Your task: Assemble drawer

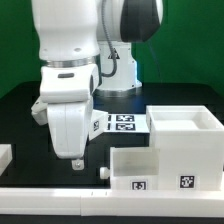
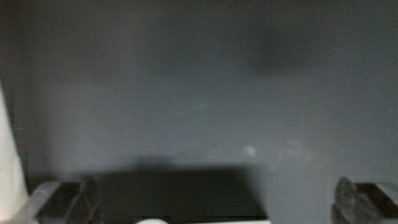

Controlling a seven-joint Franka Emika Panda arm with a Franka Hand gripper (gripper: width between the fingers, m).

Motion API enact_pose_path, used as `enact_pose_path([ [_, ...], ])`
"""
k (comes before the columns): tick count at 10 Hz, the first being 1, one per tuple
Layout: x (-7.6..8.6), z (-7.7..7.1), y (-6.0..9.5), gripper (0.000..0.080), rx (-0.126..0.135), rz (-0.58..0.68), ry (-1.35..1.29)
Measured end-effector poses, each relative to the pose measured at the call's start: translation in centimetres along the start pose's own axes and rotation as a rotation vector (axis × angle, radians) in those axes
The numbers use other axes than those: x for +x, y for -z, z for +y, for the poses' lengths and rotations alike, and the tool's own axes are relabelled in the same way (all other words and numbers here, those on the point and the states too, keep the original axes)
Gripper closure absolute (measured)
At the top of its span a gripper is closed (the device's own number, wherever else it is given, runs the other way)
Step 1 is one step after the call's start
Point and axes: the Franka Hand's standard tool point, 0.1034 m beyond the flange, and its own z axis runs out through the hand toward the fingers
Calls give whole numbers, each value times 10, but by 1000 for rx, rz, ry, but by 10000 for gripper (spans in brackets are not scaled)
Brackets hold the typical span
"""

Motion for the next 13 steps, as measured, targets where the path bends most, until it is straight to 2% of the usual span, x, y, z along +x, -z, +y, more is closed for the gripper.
enact_pose_path([
  [2,28,-2,-6,150,4,20,-24],
  [3,37,-4,-11,150,10,28,-28],
  [4,43,-2,-12,150,-4,31,-40],
  [5,50,-1,-13,150,-40,31,-65],
  [6,61,-2,-14,150,-55,35,-92],
  [10,88,-5,-7,150,-57,49,-142],
  [11,87,-8,-8,150,-56,46,-140],
  [12,74,-10,-8,150,-51,35,-158],
  [13,72,-10,-9,150,-50,33,-166],
])
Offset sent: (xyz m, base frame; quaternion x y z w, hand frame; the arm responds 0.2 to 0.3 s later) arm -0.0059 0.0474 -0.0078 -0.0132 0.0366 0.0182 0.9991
